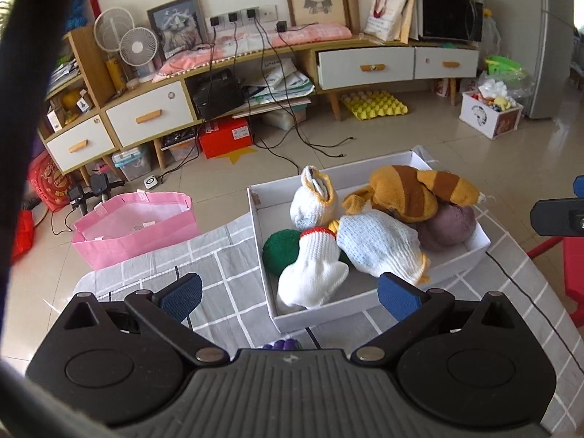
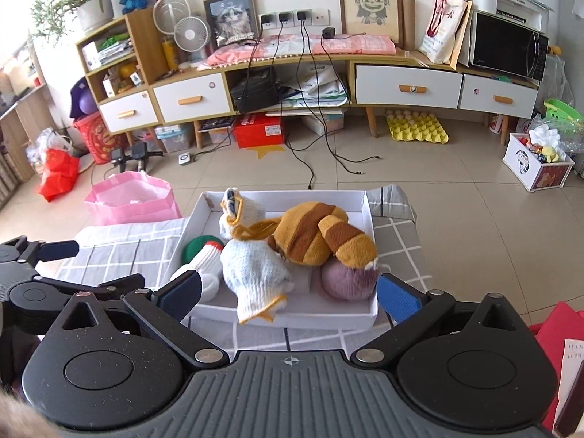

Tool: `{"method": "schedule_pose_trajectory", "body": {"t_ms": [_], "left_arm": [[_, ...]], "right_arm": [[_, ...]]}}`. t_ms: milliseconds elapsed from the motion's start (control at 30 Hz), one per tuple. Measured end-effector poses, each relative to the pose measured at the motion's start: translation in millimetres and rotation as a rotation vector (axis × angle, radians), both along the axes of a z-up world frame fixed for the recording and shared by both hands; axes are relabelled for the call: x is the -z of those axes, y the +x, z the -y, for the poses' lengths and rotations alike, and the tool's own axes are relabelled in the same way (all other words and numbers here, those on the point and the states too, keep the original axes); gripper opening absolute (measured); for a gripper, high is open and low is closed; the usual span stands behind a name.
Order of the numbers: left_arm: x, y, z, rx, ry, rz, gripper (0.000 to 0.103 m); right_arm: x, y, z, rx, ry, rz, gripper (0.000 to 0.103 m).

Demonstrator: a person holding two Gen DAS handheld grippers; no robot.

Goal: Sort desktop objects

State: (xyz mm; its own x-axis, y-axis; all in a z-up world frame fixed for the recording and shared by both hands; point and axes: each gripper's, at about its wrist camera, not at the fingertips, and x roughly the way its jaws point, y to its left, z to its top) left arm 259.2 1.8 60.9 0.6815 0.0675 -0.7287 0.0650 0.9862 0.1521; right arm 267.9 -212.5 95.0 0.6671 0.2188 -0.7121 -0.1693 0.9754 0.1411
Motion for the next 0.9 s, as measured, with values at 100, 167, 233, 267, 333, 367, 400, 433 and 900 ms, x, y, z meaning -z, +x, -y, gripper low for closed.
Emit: {"method": "schedule_pose_trajectory", "body": {"t_ms": [100, 167, 233, 267, 333, 367, 400, 433, 900], "left_arm": [[-0.1, -14.1, 6.0, 0.028, 0.017, -0.01, 0.102], [-3.6, -26.0, 5.4, 0.025, 0.004, 0.013, 0.102], [-8.7, -34.8, 2.6, 0.031, -0.035, 0.03, 0.102], [-12.0, -39.9, 0.8, 0.051, -0.072, 0.041, 0.102], [-17.2, -48.6, -6.5, 0.108, -0.186, 0.054, 0.102], [-18.0, -50.7, -14.0, 0.126, -0.267, 0.054, 0.102], [-17.8, -51.9, -21.9, 0.135, -0.343, 0.051, 0.102], [-16.7, -52.7, -29.3, 0.144, -0.413, 0.052, 0.102], [2.9, -51.5, -16.0, 0.151, -0.317, 0.006, 0.102]], "right_arm": [[4.3, -19.4, 3.8, 0.008, 0.018, -0.003, 0.102], [9.0, -29.9, 7.8, 0.016, 0.029, -0.011, 0.102], [13.3, -36.2, 9.3, 0.037, 0.033, -0.017, 0.102], [14.8, -37.8, 9.6, 0.04, 0.037, -0.017, 0.102], [18.7, -41.7, 7.5, 0.031, 0.036, -0.019, 0.102], [19.7, -41.1, 6.7, 0.031, 0.031, -0.019, 0.102], [21.5, -43.6, 6.1, 0.032, 0.03, -0.018, 0.102], [22.6, -43.1, 5.5, 0.03, 0.032, -0.02, 0.102], [38.0, -42.0, -6.9, -0.004, -0.021, -0.042, 0.102]]}}
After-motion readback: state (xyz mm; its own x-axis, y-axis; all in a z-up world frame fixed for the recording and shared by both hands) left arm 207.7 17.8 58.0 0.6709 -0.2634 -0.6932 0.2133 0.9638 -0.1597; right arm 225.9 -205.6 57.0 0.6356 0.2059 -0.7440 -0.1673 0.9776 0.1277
